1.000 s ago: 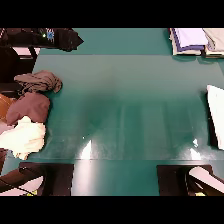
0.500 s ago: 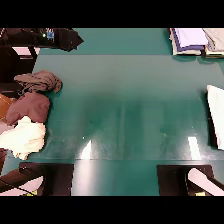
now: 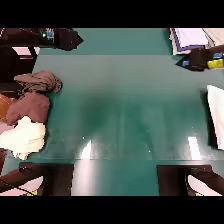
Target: Fold the shirts.
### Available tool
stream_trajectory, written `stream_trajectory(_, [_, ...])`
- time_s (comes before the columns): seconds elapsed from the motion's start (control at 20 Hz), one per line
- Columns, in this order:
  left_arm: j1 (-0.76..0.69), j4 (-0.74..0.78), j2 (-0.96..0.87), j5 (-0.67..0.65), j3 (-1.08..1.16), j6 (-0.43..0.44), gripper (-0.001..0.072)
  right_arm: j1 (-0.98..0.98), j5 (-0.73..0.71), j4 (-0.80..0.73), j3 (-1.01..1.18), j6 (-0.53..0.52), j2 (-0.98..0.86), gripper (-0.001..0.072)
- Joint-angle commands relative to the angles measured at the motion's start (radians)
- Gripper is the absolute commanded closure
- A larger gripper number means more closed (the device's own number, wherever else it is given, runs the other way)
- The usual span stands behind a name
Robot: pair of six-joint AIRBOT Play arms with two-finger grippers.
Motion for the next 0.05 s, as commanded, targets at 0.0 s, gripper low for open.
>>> stream_trajectory(0.0, [0.000,0.000,0.001,0.000,0.000,0.000,0.0686,0.108,-0.022,0.000,0.002,-0.017,0.000,0.0695])
